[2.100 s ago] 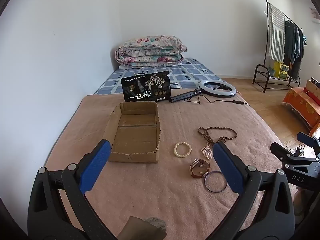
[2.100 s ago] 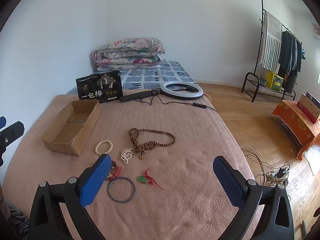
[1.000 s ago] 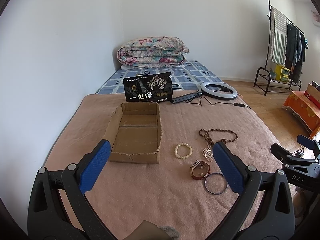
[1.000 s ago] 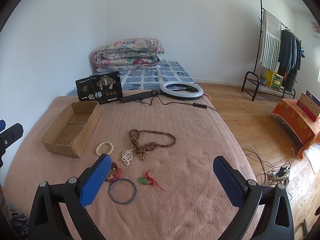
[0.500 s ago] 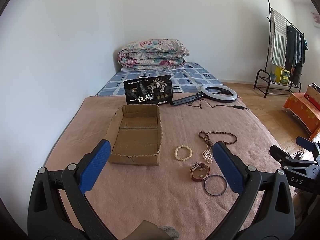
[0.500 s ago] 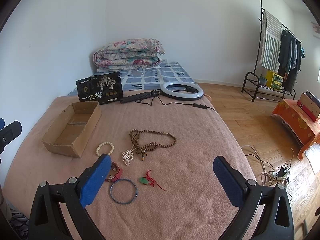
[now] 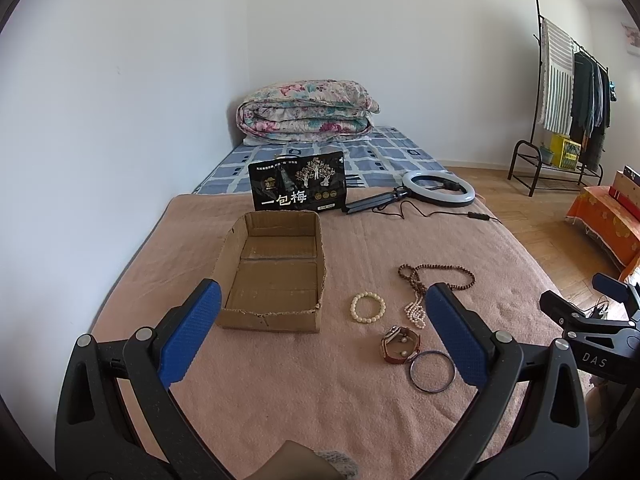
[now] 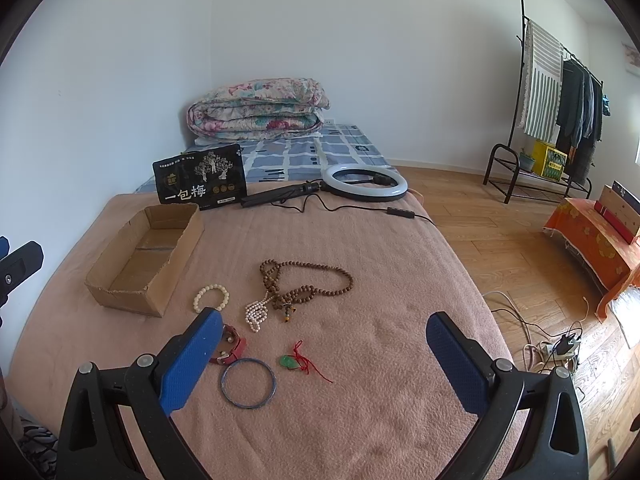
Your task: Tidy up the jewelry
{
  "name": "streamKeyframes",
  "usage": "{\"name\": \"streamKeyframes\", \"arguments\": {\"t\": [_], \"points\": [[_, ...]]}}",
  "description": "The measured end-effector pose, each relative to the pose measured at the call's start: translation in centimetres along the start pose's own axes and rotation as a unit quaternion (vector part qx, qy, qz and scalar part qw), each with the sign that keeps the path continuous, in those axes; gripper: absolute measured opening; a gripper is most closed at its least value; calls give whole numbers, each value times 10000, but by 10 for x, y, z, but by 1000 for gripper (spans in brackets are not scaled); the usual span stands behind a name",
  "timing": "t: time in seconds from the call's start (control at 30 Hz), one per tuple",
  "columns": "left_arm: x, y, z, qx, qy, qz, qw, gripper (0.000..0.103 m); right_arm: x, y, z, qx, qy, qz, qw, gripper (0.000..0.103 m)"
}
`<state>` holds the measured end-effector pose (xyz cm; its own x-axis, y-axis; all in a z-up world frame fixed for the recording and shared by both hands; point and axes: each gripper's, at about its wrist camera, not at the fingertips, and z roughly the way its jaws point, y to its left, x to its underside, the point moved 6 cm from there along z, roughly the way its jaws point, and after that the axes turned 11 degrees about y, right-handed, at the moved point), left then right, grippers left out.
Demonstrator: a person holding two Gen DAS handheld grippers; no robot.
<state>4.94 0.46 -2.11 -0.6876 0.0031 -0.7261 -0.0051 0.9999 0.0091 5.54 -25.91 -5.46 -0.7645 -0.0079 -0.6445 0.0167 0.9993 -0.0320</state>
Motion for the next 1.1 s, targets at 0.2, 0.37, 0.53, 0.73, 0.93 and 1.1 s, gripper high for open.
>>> {"name": "streamKeyframes", "arguments": {"t": [0.2,0.37,0.53,0.73,0.93,1.1], "points": [[0,0,0,-3,-8,2,10000,103,0,0,0,-1,2,5,10000,103],[0,0,-1,-2,-16,-4,10000,103,-1,2,-1,-11,11,0,10000,103],[1,0,0,3,-18,2,10000,103,-1,2,0,-8,9,-1,10000,103],[2,1,0,3,-24,-6,10000,103,-1,2,0,-9,11,6,10000,103],[-1,1,-1,4,-16,1,10000,103,-1,2,0,-15,8,3,10000,103],[-1,3,0,-12,-6,1,10000,103,-1,1,0,-14,11,12,10000,103]]}}
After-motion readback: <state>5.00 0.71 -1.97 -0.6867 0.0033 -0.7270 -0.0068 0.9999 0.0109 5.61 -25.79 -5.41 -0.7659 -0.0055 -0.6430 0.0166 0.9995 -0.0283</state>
